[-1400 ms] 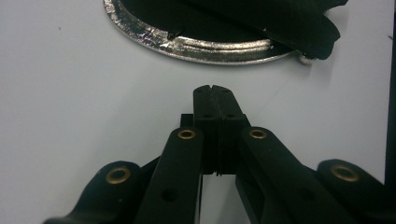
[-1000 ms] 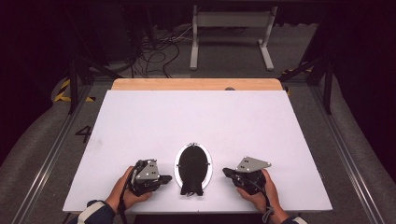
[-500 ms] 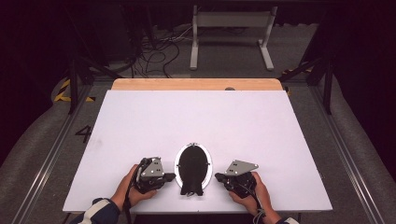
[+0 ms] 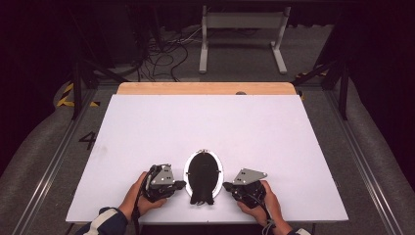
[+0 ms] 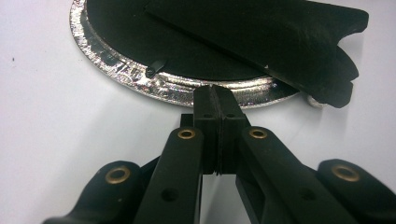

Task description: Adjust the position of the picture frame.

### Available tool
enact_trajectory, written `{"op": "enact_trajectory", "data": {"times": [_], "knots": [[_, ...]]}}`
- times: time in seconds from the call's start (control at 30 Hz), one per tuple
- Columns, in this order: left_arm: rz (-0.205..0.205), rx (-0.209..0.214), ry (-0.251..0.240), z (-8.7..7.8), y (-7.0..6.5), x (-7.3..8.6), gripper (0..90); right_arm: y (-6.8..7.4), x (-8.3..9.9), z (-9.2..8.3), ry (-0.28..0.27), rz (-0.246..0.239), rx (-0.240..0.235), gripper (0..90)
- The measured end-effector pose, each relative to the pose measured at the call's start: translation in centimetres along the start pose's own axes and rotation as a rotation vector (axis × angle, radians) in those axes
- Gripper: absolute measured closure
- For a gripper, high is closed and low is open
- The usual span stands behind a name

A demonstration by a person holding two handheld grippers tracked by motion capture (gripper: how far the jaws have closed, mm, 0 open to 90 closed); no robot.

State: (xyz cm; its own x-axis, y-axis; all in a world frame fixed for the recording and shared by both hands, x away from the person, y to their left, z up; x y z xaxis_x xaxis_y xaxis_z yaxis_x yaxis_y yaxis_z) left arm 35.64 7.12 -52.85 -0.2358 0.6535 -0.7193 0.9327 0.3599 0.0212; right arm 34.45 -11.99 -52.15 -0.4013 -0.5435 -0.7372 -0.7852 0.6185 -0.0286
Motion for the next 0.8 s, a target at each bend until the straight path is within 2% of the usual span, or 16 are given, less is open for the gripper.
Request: {"op": "enact_trajectory", "data": {"times": [0.3, 0.47, 0.5, 0.6, 0.8], "knots": [[0.004, 0.010, 0.001, 0.7, 0.2, -0.7, 89.7, -0.2, 0.0, 0.0, -0.001, 0.001, 0.015, 89.8], [-0.006, 0.009, -0.002, 1.1, 0.4, -1.1, 89.7, -1.0, 0.1, -0.1, -0.004, 0.023, 0.032, 90.0], [0.007, 0.011, -0.001, 1.2, 0.5, -1.2, 89.7, -1.1, 0.1, -0.1, -0.004, 0.030, 0.034, 90.0], [-0.015, 0.017, -0.010, 1.5, 0.6, -1.5, 89.8, -1.6, 0.1, -0.1, -0.004, 0.043, 0.038, 90.0], [-0.027, 0.024, -0.016, 1.8, 0.8, -1.8, 89.9, -2.5, 0.1, 0.0, -0.003, 0.075, 0.058, 90.0]]}}
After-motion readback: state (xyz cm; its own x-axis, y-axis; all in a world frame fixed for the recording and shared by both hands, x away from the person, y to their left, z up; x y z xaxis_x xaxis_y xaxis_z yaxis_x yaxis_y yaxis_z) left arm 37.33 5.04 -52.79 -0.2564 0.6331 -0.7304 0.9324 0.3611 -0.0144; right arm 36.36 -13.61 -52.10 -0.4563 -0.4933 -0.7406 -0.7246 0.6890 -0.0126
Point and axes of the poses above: each handheld gripper's, and its own axes: z roughly forward along the jaws, x roughly out of its underside, y roughly to its left, the point moved 9 cm from there along z, roughly forward along the jaws
